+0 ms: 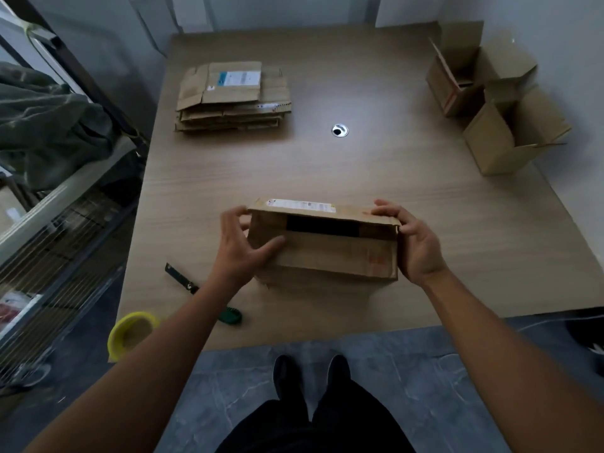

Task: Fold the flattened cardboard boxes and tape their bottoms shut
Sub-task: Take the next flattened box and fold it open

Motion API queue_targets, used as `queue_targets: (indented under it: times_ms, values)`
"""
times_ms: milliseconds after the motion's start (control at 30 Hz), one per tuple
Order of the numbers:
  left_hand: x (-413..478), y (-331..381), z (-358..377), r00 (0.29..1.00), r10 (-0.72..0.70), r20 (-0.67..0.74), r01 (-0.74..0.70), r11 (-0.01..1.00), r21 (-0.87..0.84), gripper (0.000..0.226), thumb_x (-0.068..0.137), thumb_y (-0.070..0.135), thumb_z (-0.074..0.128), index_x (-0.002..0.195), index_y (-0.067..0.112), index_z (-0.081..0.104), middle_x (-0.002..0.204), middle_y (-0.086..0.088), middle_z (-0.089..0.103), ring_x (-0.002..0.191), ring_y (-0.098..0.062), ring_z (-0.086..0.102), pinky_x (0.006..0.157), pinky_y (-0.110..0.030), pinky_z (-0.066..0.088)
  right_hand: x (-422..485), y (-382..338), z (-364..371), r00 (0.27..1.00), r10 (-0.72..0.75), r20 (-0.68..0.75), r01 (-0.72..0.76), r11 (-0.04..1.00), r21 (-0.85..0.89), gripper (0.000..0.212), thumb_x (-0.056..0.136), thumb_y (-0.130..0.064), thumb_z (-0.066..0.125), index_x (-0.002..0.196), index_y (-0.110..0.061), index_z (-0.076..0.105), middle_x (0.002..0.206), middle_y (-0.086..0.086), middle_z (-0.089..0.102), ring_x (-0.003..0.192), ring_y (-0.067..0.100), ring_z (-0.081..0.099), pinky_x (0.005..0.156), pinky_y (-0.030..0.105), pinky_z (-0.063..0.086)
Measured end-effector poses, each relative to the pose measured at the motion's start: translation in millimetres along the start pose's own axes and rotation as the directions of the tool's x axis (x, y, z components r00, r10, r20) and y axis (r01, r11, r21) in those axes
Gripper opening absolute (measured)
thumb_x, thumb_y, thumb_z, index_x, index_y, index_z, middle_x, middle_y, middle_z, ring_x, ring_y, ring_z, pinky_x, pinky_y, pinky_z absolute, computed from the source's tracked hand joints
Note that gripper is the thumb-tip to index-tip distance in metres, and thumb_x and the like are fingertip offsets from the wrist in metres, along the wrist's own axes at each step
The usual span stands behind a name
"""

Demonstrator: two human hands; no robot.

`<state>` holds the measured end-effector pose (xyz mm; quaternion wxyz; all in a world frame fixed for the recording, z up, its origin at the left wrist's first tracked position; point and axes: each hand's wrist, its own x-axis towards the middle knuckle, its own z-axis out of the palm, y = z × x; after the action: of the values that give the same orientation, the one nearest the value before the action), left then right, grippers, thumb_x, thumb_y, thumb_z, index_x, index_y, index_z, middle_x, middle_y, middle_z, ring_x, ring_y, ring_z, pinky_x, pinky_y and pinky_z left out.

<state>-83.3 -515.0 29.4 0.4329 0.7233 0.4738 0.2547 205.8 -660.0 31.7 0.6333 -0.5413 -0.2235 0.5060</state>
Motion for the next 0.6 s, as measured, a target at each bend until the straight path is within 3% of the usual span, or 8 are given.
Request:
queue_targets:
  times_ms: [100,167,233,300,367,467,533,600]
  values:
    - [8,-6,5,0.997,0.072,-0.014,-0.072,0.997,0.036,0.104,0.079,0.039,0.085,0.155,0.041,0.013,0.156,-0.001,0.017,0.138,-0.025,0.035,0.108,-0.040,0.043,-11,4,-2,0.999,-0.049,0.004,0.048,0.930,-0.365,0.040,0.100,-0.032,0.039,0.128,-0.021,0.066,0.148,0.002,0.039,0.142,0.013,0.036,0.110,0.034,0.044]
    - [10,-10,8,0.990,0.119,0.076,-0.128,0.985,0.112,0.079,0.085,0.042,0.077,0.149,0.049,0.031,0.161,0.006,0.012,0.146,-0.026,0.025,0.115,-0.045,0.035,-23,12,2,0.995,-0.095,-0.012,0.072,0.825,-0.561,0.031,0.107,-0.025,0.047,0.135,-0.034,0.059,0.145,0.001,0.031,0.136,0.012,0.040,0.096,0.027,0.054]
    - [10,-10,12,0.990,0.088,0.106,-0.091,0.995,0.028,0.044,0.091,0.041,0.071,0.133,0.043,0.057,0.157,0.007,0.021,0.143,-0.022,0.032,0.114,-0.043,0.041,-34,22,6,0.986,-0.148,-0.081,0.083,0.844,-0.530,0.037,0.106,-0.015,0.051,0.139,-0.030,0.056,0.144,0.004,0.031,0.125,0.005,0.047,0.082,0.018,0.057]
    - [6,-2,14,0.997,-0.034,0.070,0.046,0.985,-0.166,0.025,0.096,0.031,0.068,0.121,0.033,0.064,0.145,0.000,0.033,0.132,-0.025,0.046,0.093,-0.032,0.058,-41,29,11,0.978,-0.123,-0.167,0.040,0.903,-0.427,0.041,0.106,-0.014,0.051,0.142,-0.033,0.054,0.147,0.002,0.035,0.124,0.004,0.050,0.081,0.017,0.056]
    - [1,6,15,0.982,-0.175,0.075,0.189,0.939,-0.288,0.034,0.097,0.023,0.067,0.128,0.025,0.052,0.133,-0.004,0.042,0.114,-0.025,0.057,0.068,-0.019,0.058,-45,33,13,0.969,-0.038,-0.244,-0.024,0.969,-0.247,0.055,0.105,-0.014,0.053,0.150,-0.043,0.043,0.152,-0.005,0.039,0.127,0.011,0.054,0.084,0.024,0.057]
    - [-5,-1,13,0.880,-0.399,0.257,0.474,0.768,-0.431,0.069,0.094,0.024,0.072,0.146,0.029,0.027,0.127,-0.005,0.051,0.101,-0.022,0.064,0.065,-0.027,0.059,-44,34,4,0.942,0.153,-0.300,-0.163,0.987,-0.009,0.078,0.101,-0.019,0.058,0.158,-0.049,0.013,0.141,-0.005,0.055,0.113,0.017,0.068,0.082,0.041,0.061]
    - [-10,-9,15,0.806,-0.440,0.395,0.590,0.645,-0.486,0.076,0.088,0.031,0.077,0.150,0.026,0.033,0.130,-0.012,0.059,0.098,-0.024,0.069,0.066,-0.033,0.060,-45,34,0,0.934,0.271,-0.234,-0.283,0.959,-0.020,0.068,0.099,-0.028,0.060,0.155,-0.046,0.025,0.130,0.003,0.067,0.104,0.021,0.073,0.073,0.043,0.061]
    - [-16,-14,18,0.744,-0.468,0.477,0.667,0.565,-0.487,0.073,0.078,0.041,0.076,0.143,0.019,0.051,0.116,-0.011,0.070,0.086,-0.022,0.071,0.064,-0.034,0.059,-43,34,-4,0.939,0.292,-0.184,-0.313,0.945,-0.097,0.050,0.099,-0.031,0.057,0.146,-0.039,0.041,0.128,0.005,0.068,0.104,0.024,0.073,0.063,0.037,0.059]
